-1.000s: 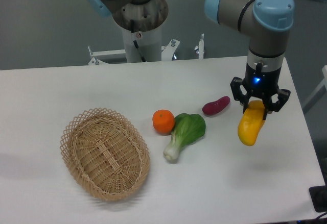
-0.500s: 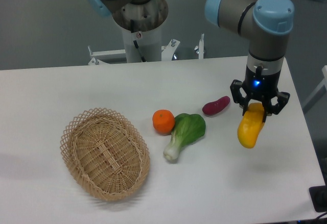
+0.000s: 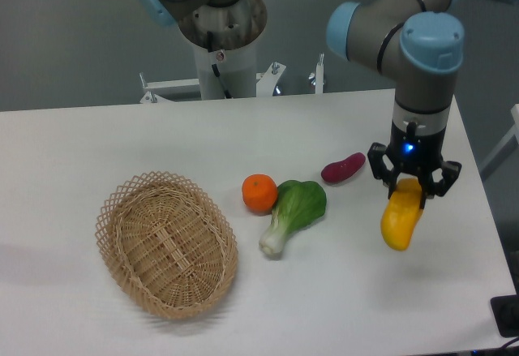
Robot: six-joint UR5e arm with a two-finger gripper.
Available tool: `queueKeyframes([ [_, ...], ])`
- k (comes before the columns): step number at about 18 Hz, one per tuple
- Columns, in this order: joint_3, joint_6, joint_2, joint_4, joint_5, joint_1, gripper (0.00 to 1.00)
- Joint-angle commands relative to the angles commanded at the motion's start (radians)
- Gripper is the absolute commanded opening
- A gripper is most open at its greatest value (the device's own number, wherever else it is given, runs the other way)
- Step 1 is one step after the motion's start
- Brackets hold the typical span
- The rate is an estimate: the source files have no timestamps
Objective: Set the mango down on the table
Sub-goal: 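Lower the held yellow mango onto the table beside the bok choy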
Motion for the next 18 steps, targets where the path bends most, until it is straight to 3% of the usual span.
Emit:
queueKeyframes([
  [9,0.011,-0.003,-0.144,0.06,0.002,-0.043,0.41],
  [13,-0.017,0.13,-0.155,0.065,0.005,-0.045,0.41],
  [18,-0.047,0.144,-0.16,0.065,0.014,-0.061,0.41],
])
